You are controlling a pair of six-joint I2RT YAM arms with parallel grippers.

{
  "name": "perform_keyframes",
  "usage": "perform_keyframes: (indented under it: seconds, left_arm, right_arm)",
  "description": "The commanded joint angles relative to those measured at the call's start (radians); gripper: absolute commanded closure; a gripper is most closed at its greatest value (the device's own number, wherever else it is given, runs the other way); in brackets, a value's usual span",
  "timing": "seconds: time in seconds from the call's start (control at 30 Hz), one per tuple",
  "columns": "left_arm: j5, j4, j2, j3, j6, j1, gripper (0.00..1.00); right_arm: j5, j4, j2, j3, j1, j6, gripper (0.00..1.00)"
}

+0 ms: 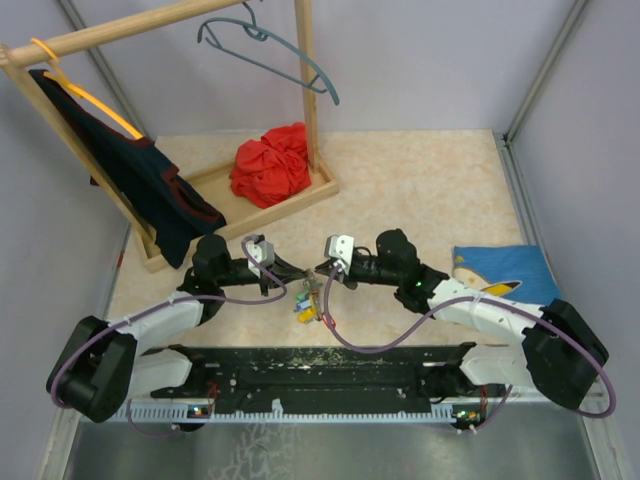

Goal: Put the keys on the keyring

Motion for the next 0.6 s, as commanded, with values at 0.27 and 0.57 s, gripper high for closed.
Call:
perform_keyframes:
  seconds: [0.27, 0.57]
  left_arm:
    - [0.031, 0.053, 0.003, 0.007, -0.014, 0.005, 1.00]
    - [0.038, 0.055, 0.010, 0.011, -0.015, 0.006, 1.00]
  right_arm:
    - [-0.035, 0.055, -0.021, 0.014, 0.019, -0.006, 1.00]
    - [-0.053, 0.073, -0.022, 0.017, 0.020, 0.008, 1.00]
